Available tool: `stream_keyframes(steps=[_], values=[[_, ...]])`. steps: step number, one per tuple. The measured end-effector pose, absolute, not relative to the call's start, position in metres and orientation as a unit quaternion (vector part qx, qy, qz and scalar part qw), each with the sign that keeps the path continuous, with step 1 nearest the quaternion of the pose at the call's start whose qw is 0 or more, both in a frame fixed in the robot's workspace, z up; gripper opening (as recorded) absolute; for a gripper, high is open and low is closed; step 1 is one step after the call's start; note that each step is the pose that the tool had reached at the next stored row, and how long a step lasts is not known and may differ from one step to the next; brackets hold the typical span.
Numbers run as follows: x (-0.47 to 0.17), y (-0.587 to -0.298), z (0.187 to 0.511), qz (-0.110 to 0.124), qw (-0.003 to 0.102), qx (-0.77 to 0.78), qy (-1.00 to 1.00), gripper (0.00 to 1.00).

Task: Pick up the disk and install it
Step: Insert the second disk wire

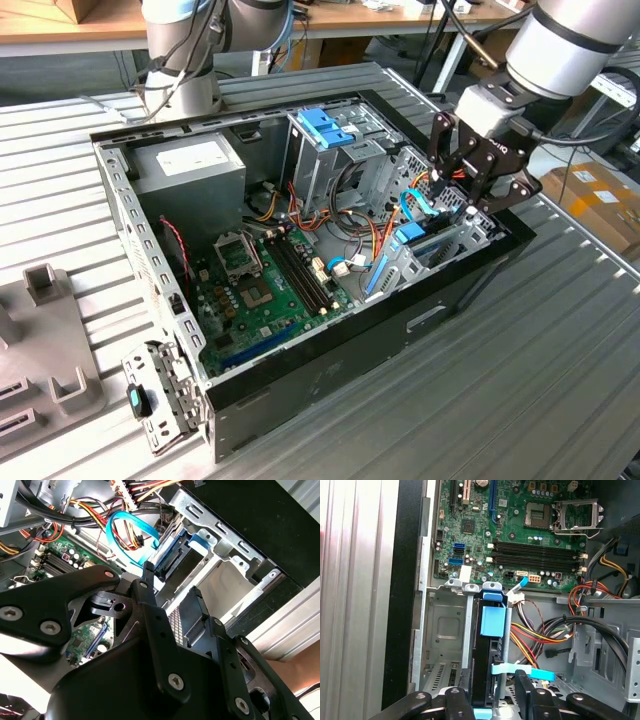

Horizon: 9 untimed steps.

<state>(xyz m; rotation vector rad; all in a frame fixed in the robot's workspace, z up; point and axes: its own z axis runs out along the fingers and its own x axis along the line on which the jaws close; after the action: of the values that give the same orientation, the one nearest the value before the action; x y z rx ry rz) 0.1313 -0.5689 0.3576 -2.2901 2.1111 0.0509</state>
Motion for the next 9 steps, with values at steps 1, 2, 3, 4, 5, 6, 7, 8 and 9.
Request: stream_keyframes(steps=[1,2,3,4,5,6,7,8,9], values=[[0.1313,-0.5689,0.3577,0.016,0.013,-0.735,0.678,0.48],[0.1313,-0.5689,0.3577,0.016,0.013,-0.735,0.678,0.48],[0.1313,-0.5689,0.3579,0.016,0.013,-0.735,0.678,0.48],[0.1313,-0.5689,0.3579,0.016,0.013,-0.735,0.678,0.48],[0.1313,-0.5689,0.3579,0.016,0.013,-0.735,0.678,0.48],[0.1312,-0.5689,0.3579,0.016,0.013,-0.735,0.678,0.48],[0.1313,-0.5689,0.3580,0.016,0.013,-0.735,0.678,0.48],[0.1313,-0.5689,0.3580,0.016,0.013,-0.735,0.678,0.48],[0.1313,-0.5689,0.3581,0.016,0.013,-0.735,0.678,0.48]])
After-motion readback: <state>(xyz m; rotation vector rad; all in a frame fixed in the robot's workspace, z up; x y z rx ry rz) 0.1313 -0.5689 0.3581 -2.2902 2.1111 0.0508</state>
